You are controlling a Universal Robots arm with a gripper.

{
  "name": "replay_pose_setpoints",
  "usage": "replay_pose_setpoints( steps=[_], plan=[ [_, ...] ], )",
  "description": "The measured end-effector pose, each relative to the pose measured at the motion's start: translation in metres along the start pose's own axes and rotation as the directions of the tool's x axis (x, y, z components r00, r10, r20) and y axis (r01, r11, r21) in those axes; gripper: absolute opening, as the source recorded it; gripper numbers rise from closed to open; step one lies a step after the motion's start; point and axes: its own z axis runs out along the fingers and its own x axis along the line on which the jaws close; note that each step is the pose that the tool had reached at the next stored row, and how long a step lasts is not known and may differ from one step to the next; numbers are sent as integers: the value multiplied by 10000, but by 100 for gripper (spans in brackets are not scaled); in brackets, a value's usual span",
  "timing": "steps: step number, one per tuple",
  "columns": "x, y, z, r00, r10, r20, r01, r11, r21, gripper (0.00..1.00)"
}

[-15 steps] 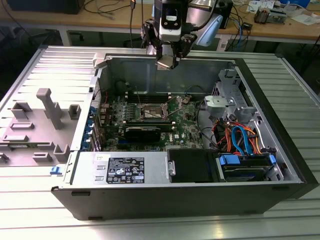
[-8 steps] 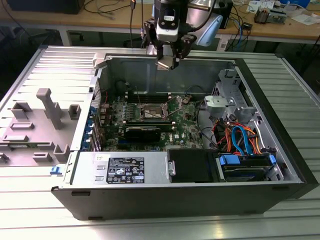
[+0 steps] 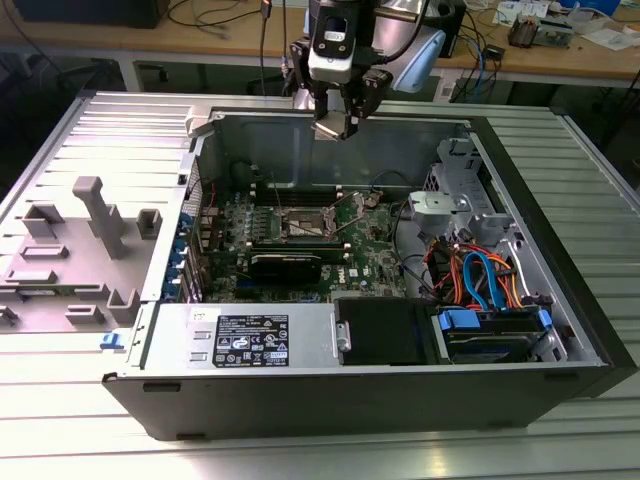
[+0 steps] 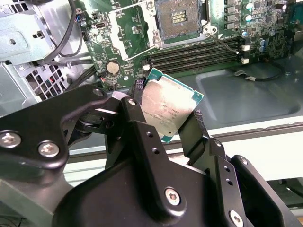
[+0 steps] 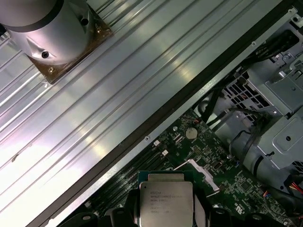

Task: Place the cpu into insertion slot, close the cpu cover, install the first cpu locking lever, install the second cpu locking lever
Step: 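Place the cpu into insertion slot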

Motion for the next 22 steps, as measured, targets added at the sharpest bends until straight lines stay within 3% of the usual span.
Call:
replay_pose_setpoints(
  steps=[7, 11, 14, 17, 22],
  plan=[
    [0, 0, 0, 10000, 13, 1, -13, 10000, 0, 55],
    [0, 0, 3, 9993, 385, 33, -385, 9993, -8, 55],
    [0, -1, 8, 9951, 985, 84, -985, 9951, -22, 55],
    [0, -1, 9, 9920, 1260, 106, -1260, 9920, -28, 55],
    [0, -1, 14, 9811, 1928, 157, -1928, 9812, -46, 55]
  ],
)
